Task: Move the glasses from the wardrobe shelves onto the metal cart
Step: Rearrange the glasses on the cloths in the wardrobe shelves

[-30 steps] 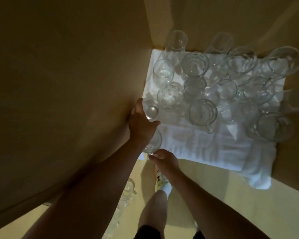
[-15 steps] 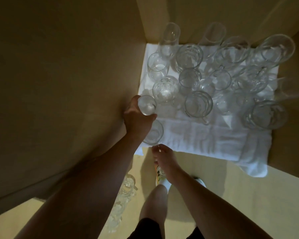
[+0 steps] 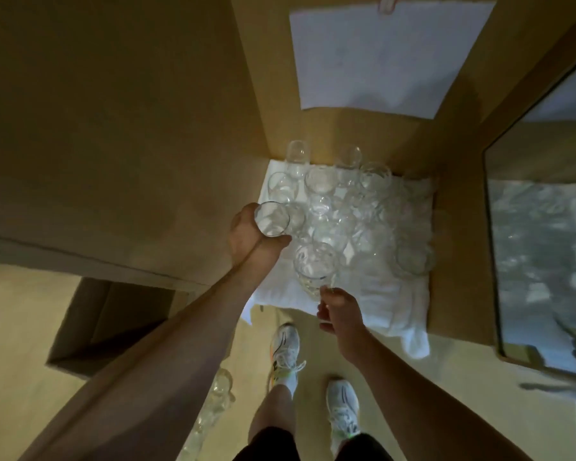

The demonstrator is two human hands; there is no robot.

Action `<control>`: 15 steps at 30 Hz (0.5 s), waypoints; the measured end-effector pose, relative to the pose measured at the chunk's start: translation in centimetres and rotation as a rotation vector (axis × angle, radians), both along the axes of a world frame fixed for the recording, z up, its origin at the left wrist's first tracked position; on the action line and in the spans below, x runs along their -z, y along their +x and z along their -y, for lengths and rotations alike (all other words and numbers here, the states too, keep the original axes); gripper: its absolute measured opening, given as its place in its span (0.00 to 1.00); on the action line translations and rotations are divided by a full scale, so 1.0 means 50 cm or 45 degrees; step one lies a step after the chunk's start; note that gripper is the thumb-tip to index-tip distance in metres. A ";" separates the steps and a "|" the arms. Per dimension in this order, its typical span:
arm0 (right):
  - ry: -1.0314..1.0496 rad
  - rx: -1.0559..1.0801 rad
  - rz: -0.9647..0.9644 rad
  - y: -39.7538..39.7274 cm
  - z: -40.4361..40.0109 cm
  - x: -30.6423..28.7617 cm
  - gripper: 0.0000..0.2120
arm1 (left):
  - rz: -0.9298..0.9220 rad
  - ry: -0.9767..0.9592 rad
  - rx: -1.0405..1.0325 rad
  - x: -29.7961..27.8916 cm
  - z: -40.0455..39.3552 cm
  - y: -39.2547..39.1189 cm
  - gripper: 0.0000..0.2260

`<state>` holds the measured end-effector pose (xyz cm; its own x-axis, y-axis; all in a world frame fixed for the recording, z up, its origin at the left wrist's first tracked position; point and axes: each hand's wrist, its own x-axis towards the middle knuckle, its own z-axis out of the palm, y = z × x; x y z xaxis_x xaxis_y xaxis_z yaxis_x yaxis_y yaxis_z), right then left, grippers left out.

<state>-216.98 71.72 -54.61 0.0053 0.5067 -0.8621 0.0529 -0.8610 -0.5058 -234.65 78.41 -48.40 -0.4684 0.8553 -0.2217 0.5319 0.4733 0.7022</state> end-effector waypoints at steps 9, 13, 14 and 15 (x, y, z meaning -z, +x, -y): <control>0.324 0.114 -0.094 0.071 -0.095 -0.316 0.12 | -0.017 0.263 -0.081 -0.313 0.038 0.069 0.32; 0.486 0.068 -0.134 0.085 -0.109 -0.443 0.15 | -0.114 0.371 -0.130 -0.437 0.073 0.085 0.32; 0.531 0.048 -0.140 0.087 -0.106 -0.474 0.15 | -0.119 0.398 -0.142 -0.466 0.080 0.086 0.33; 0.575 0.035 -0.146 0.089 -0.104 -0.505 0.14 | -0.116 0.417 -0.154 -0.495 0.089 0.088 0.33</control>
<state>-212.53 76.93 -29.34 -0.0587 0.8325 -0.5509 -0.0448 -0.5535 -0.8316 -230.27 73.99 -23.66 -0.5757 0.8113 0.1024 0.5532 0.2942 0.7794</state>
